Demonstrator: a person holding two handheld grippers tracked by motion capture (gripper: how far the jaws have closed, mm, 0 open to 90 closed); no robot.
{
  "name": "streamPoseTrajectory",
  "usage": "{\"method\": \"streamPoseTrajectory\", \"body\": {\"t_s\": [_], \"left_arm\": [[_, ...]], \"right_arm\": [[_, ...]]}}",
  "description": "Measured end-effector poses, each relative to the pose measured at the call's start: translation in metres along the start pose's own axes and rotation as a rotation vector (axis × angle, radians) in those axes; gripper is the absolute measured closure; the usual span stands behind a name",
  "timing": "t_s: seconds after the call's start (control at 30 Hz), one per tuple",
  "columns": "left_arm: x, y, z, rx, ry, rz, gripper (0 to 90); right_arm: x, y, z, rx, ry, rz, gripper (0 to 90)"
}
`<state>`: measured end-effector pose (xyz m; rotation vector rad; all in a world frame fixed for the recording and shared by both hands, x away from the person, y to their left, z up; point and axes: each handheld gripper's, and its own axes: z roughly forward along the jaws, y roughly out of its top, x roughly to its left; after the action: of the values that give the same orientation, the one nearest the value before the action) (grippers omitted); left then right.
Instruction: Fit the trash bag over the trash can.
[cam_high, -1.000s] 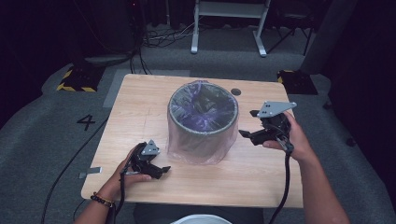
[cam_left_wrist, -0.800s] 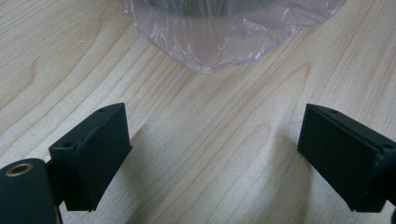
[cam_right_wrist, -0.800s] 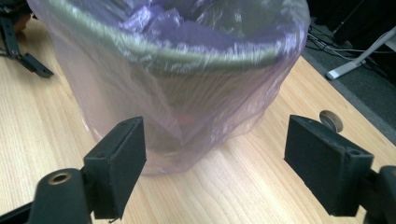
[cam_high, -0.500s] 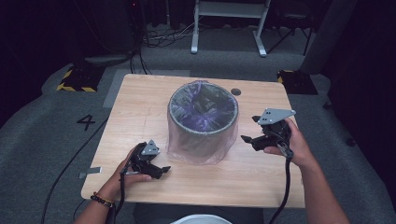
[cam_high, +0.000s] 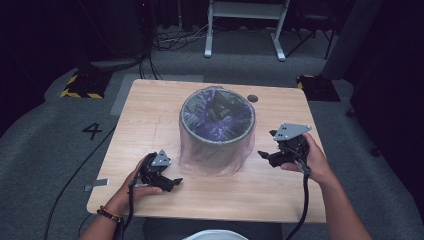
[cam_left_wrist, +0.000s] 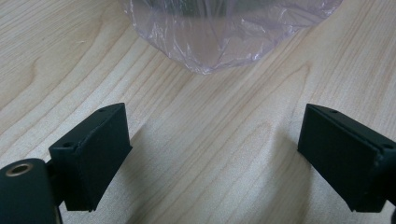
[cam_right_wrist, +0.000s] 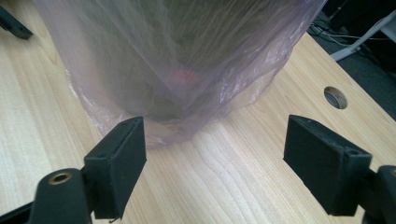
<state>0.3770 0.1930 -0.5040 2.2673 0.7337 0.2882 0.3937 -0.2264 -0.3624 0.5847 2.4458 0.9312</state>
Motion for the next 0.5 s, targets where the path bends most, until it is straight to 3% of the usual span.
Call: {"method": "streamPoseTrajectory", "body": {"t_s": [0.27,0.5], "left_arm": [[0.0,0.0,0.0,0.0,0.0,0.0,8.9],[0.0,0.0,0.0,0.0,0.0,0.0,8.9]], "right_arm": [[0.007,-0.012,0.008,0.018,-0.041,-0.022,21.8],[0.013,-0.022,0.016,0.035,-0.039,-0.028,21.7]]}}
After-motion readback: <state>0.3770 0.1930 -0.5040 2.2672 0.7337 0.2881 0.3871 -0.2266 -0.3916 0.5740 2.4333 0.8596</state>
